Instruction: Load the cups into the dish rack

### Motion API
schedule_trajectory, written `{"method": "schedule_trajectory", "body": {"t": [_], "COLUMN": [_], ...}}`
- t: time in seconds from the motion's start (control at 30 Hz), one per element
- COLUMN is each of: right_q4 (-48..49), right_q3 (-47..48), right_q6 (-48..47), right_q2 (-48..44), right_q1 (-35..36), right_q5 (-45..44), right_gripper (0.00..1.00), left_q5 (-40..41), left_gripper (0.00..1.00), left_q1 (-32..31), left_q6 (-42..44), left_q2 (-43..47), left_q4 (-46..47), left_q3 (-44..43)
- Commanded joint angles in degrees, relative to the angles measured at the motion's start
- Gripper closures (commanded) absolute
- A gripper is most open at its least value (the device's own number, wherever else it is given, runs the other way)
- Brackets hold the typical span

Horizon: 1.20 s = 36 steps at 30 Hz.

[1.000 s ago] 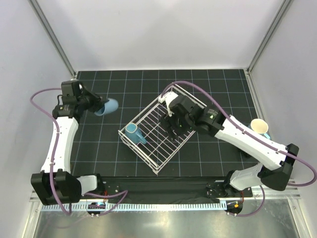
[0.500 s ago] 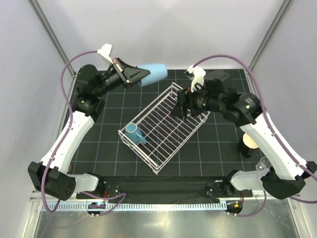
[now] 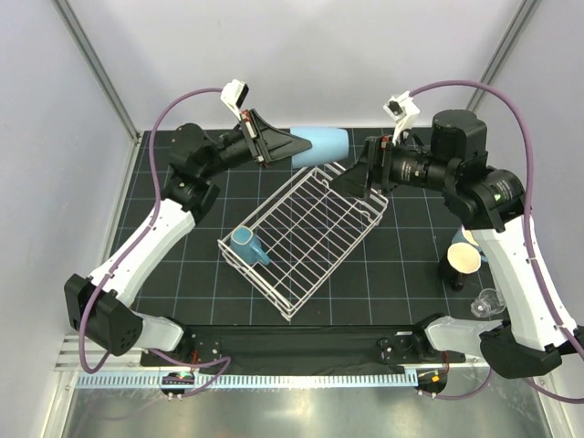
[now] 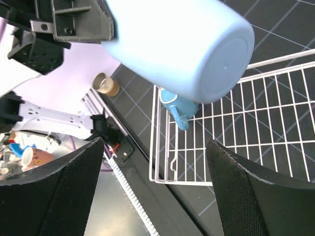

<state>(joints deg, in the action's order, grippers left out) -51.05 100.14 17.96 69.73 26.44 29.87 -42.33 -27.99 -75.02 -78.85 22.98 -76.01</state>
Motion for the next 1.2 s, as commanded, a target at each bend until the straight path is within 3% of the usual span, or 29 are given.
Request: {"method": "schedule_trajectory", "body": {"t": [0.0, 0.53, 0.87, 1.17], "right_q4": [4.28, 13.95, 27.56, 32.50], "right_q3": [1.29, -1.52, -7.14, -10.75], "right_q6": [1.90, 10.69, 20.71, 25.02], "right_q2": [-0.48, -0.57, -0.39, -0.65], "right_q1": [-1.65, -5.78, -6.13, -6.22], "right_q5": [6.78, 12.14, 17.33, 18.56], "right_gripper": [0.15, 0.06, 0.07, 0.12], "left_q5": [-2.93, -1.88, -1.53, -1.62], "left_gripper": [1.00, 1.00, 1.00, 1.00], "left_q1": [-0.75, -3.13, -3.83, -4.09], "left_q6": [-1.09, -2.93, -4.52, -5.04], "left_q2": [0.01, 3.96, 5.90, 6.08], "left_q4": [5.49, 8.13, 9.27, 9.62], "left_q3": [-3.71, 0.59, 3.23, 3.32]}}
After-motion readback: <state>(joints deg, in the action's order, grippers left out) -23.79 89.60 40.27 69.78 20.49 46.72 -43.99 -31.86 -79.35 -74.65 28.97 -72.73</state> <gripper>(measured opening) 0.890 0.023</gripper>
